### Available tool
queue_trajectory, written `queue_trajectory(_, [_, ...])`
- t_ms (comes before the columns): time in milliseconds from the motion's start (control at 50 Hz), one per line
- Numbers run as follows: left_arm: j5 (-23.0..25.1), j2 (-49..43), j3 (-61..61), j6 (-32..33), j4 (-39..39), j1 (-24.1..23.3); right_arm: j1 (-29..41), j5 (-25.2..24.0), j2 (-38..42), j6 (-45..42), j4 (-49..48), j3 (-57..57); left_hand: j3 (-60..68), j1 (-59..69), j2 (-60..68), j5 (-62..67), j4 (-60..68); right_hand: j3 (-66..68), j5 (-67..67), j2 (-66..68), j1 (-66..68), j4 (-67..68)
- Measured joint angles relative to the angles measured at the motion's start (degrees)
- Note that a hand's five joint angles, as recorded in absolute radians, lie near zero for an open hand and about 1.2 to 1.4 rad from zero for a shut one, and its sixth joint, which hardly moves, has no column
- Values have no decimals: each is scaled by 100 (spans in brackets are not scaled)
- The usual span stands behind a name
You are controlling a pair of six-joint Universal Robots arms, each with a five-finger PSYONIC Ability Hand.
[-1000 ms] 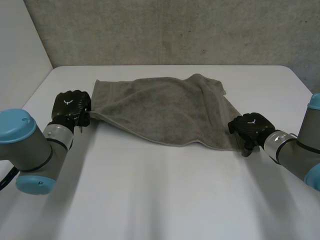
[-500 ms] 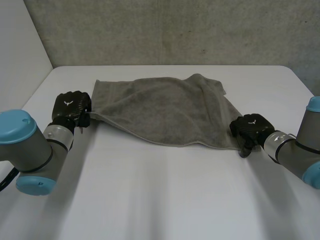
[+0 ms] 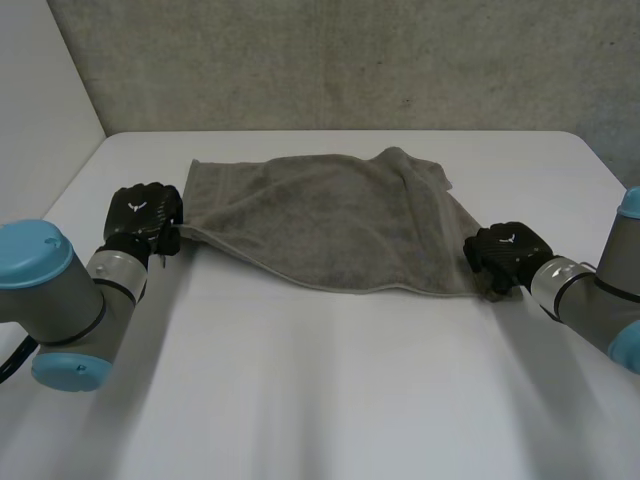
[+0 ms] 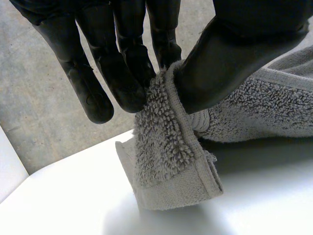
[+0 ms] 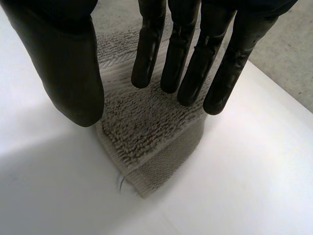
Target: Fold the towel.
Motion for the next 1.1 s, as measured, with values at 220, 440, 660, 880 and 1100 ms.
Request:
queue_trajectory(220, [5,-1,0,2,0,0,-66,-331,-200,2,420,-86,0,0,0,0,0,-161,-120,-122,-118,-102])
queue_trajectory(440, [1,-3,-7,1,0,-1,-196,-573,-77,15,720,-265,0,0,0,0,0,-244,-295,-202,-228,-208])
queue_trajectory(660, [5,-3,-7,-2,0,-4,-213,-549,181,43,701,-421,0,0,0,0,1,-244,-294,-202,-228,-208])
queue_trajectory(880, [8,-9,-6,2,0,-8,-210,-517,378,166,701,-595,0,0,0,0,23,-226,-203,-199,-223,-203])
queue_trajectory(1100, [11,-12,-6,0,0,-9,-210,-504,397,197,699,-640,0,0,0,0,23,598,602,527,578,555])
